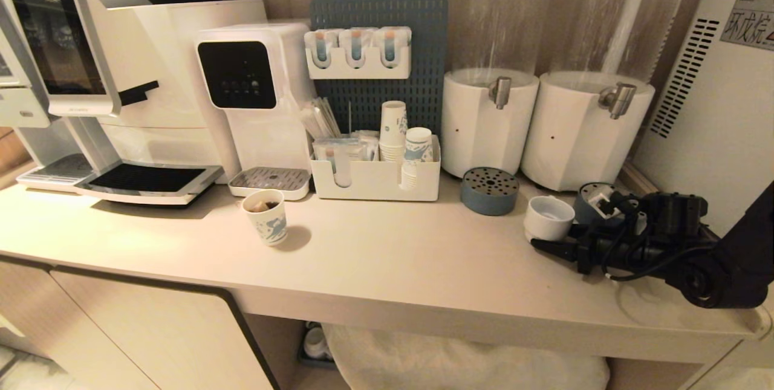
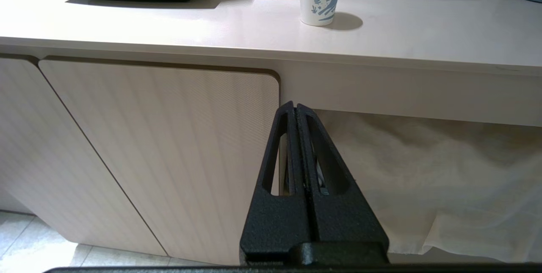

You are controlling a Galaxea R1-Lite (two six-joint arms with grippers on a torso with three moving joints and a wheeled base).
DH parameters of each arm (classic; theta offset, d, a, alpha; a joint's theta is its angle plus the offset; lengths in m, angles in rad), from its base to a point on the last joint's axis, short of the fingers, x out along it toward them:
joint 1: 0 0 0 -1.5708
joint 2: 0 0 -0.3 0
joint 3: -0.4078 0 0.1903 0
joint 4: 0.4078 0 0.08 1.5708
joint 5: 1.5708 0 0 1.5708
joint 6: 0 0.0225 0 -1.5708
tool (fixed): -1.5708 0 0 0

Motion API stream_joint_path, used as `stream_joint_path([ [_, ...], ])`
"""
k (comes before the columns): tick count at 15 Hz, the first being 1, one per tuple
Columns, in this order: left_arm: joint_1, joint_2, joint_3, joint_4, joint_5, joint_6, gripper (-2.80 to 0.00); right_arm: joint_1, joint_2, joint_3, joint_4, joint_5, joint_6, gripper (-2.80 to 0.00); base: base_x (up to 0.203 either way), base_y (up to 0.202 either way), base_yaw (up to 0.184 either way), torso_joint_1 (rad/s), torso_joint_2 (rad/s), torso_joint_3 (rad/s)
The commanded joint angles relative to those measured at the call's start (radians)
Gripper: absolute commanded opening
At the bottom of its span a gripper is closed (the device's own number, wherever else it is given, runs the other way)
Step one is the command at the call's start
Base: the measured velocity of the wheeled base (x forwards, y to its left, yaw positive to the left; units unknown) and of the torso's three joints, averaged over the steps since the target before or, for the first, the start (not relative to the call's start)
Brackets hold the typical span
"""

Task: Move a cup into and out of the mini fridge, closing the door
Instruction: Place the ceramic cup on the table

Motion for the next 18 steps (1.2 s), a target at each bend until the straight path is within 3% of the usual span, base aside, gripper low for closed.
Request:
stream_joint_path([
  [1, 0.0, 0.0, 0.0, 0.0, 0.0, -0.001, -2.8, 0.0, 0.016, -0.009, 0.001, -0.005, 0.003, -2.8, 0.0, 0.0, 0.0, 0.0, 0.0, 0.0],
  [4, 0.0, 0.0, 0.0, 0.0, 0.0, -0.005, -2.8, 0.002, 0.043, -0.044, 0.004, -0.136, 0.036, -2.8, 0.0, 0.0, 0.0, 0.0, 0.0, 0.0],
  [6, 0.0, 0.0, 0.0, 0.0, 0.002, -0.005, -2.8, 0.002, 0.049, -0.045, -0.004, -0.174, 0.044, -2.8, 0.0, 0.0, 0.0, 0.0, 0.0, 0.0],
  [17, 0.0, 0.0, 0.0, -0.002, 0.002, -0.007, -2.8, 0.009, 0.059, -0.009, -0.007, -0.212, -0.009, -2.8, 0.0, 0.0, 0.0, 0.0, 0.0, 0.0],
  [18, 0.0, 0.0, 0.0, -0.002, 0.002, -0.007, -2.8, 0.009, 0.059, -0.009, -0.007, -0.21, -0.007, 0.0, 0.0, 0.0, 0.0, 0.0, 0.0, 0.0],
])
